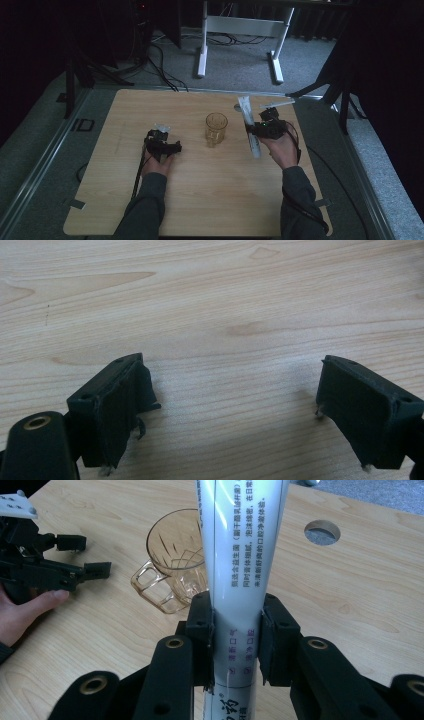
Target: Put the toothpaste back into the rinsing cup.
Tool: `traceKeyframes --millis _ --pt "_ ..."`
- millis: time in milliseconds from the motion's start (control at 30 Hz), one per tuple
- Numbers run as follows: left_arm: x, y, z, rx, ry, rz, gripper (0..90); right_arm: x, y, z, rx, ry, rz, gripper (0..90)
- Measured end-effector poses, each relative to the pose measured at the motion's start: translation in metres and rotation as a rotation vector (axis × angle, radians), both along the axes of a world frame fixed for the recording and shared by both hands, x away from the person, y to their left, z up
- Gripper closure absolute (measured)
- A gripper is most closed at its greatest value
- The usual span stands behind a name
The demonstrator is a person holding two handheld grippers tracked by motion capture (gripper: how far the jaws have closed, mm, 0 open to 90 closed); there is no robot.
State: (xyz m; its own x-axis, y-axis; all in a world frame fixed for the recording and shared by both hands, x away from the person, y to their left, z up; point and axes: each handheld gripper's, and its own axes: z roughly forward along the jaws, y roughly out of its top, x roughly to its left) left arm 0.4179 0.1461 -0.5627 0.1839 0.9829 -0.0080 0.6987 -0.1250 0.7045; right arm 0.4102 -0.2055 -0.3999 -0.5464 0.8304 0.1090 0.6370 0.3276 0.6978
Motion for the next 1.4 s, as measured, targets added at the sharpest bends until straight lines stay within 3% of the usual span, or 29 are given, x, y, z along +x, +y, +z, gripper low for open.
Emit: traceKeyframes --millis 1400 --pt "0.000 0.000 0.000 0.000 -0.001 0.001 12.7 0.011 0.012 0.022 0.073 -0.070 -0.010 71.2"
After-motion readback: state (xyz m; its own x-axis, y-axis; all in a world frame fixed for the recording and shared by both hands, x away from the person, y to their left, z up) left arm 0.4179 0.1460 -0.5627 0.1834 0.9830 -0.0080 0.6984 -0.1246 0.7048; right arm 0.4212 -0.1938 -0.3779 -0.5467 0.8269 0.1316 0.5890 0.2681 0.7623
